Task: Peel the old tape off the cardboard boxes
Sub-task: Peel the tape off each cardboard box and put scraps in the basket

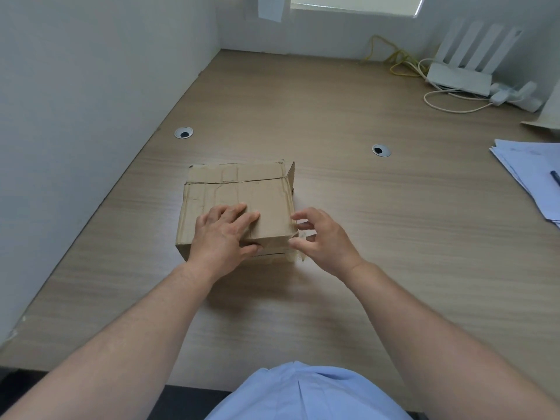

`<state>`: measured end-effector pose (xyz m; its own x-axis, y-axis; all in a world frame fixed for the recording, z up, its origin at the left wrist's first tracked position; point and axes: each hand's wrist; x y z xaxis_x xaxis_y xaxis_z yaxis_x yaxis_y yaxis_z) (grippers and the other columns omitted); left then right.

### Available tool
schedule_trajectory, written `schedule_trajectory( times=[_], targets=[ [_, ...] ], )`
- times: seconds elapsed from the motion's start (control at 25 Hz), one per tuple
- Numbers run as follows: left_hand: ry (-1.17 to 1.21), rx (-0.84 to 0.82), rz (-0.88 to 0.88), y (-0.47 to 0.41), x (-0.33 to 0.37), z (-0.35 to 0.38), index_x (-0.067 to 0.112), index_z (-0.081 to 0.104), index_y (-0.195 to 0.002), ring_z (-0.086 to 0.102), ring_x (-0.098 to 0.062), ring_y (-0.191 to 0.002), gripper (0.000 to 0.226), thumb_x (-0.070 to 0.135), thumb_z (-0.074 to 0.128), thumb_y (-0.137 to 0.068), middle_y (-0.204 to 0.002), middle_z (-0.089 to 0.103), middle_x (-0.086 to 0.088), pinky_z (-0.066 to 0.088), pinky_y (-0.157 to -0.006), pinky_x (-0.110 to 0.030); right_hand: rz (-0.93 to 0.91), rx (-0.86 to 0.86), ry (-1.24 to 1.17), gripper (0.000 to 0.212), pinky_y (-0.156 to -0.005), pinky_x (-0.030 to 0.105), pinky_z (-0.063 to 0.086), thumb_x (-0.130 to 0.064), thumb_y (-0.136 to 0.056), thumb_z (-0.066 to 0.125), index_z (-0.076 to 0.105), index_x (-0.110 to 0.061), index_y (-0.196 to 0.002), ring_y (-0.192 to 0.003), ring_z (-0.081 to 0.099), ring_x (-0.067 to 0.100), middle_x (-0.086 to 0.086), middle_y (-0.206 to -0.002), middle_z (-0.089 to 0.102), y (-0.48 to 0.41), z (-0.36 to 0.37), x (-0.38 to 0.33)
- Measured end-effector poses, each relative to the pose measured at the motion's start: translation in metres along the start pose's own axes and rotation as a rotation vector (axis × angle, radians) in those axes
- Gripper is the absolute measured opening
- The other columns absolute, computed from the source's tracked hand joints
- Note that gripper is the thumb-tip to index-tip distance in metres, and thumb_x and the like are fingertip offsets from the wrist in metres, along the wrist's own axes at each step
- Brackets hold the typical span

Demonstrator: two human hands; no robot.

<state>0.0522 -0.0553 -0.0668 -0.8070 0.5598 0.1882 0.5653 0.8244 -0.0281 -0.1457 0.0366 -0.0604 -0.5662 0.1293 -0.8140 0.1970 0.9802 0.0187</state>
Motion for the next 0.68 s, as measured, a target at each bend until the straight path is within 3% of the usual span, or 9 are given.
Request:
schedule_trajectory(
  times=[0.08, 0.16, 0.32, 0.4, 0.48, 0.56, 0.68],
  targets=[
    [-0.018, -0.011, 0.009, 0.000, 0.000, -0.003, 0.043, 0.036, -0.141, 0.019, -0.019, -0.136, 0.067, 0.061, 0.059, -0.081, -0.153, 0.028, 0.011, 0.014, -0.105, -0.037, -0.098, 0.095, 0.050, 0.012, -0.081, 0.043, 0.051, -0.008, -0.081, 0.068, 0.064, -0.012, -0.092, -0.101, 0.059, 0.022, -0.007, -0.106, 0.054, 0.003, 0.005, -0.003],
    [-0.044, -0.015, 0.025, 0.000, 0.000, -0.008, 0.043, 0.034, -0.142, 0.021, -0.018, -0.137, 0.066, 0.062, 0.056, -0.083, -0.153, 0.029, 0.011, 0.013, -0.105, -0.036, -0.101, 0.102, 0.102, 0.004, -0.083, 0.044, 0.049, -0.007, -0.083, 0.065, 0.062, -0.008, -0.085, -0.107, 0.058, 0.022, -0.002, -0.110, 0.057, 0.002, 0.005, -0.009],
    [-0.010, 0.096, 0.041, 0.001, 0.002, -0.031, 0.037, 0.042, -0.141, 0.033, -0.019, -0.133, 0.062, 0.061, 0.053, -0.085, -0.147, 0.042, 0.007, 0.013, -0.107, -0.036, -0.039, 0.163, 0.038, 0.010, -0.087, 0.035, 0.046, -0.016, -0.087, 0.062, 0.056, -0.015, -0.079, -0.107, 0.058, 0.017, -0.010, -0.109, 0.059, -0.008, -0.012, -0.039],
    [0.026, 0.170, 0.059, -0.002, 0.005, -0.050, 0.033, 0.049, -0.137, 0.043, -0.021, -0.126, 0.061, 0.063, 0.051, -0.084, -0.136, 0.053, 0.004, 0.019, -0.106, -0.038, 0.059, 0.196, -0.072, 0.016, -0.084, 0.042, 0.050, -0.019, -0.086, 0.063, 0.053, -0.020, -0.074, -0.100, 0.062, 0.022, -0.007, -0.102, 0.064, -0.019, -0.027, -0.061],
    [0.049, 0.234, 0.083, -0.008, 0.009, -0.070, 0.031, 0.054, -0.132, 0.052, -0.020, -0.119, 0.059, 0.064, 0.052, -0.083, -0.123, 0.063, 0.002, 0.024, -0.105, -0.037, 0.151, 0.226, -0.160, 0.019, -0.073, 0.048, 0.055, -0.016, -0.085, 0.063, 0.051, -0.019, -0.070, -0.088, 0.065, 0.026, 0.004, -0.090, 0.066, -0.029, -0.044, -0.077],
    [0.059, 0.266, 0.092, -0.016, 0.015, -0.088, 0.032, 0.055, -0.130, 0.055, -0.019, -0.115, 0.054, 0.063, 0.050, -0.085, -0.115, 0.065, 0.003, 0.024, -0.104, -0.035, 0.246, 0.208, -0.298, 0.018, -0.054, 0.038, 0.056, -0.009, -0.085, 0.060, 0.051, -0.013, -0.069, -0.074, 0.065, 0.024, 0.011, -0.083, 0.064, -0.034, -0.055, -0.086],
    [0.006, 0.087, 0.140, -0.018, 0.023, -0.099, 0.041, 0.041, -0.139, 0.044, -0.018, -0.126, 0.069, 0.077, 0.032, -0.081, -0.131, 0.055, 0.003, 0.022, -0.107, -0.036, 0.381, 0.163, -0.466, 0.015, -0.044, 0.026, 0.045, -0.002, -0.085, 0.057, 0.054, -0.007, -0.071, -0.064, 0.062, 0.023, 0.017, -0.079, 0.062, -0.033, -0.057, -0.087]
  ],
)
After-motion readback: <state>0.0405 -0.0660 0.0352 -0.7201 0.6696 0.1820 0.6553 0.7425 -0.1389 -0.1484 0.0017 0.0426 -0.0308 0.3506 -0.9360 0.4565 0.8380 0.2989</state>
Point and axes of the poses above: each hand's wrist, its own y-axis away from the middle knuckle, its own z-axis out of the palm, x = y × z
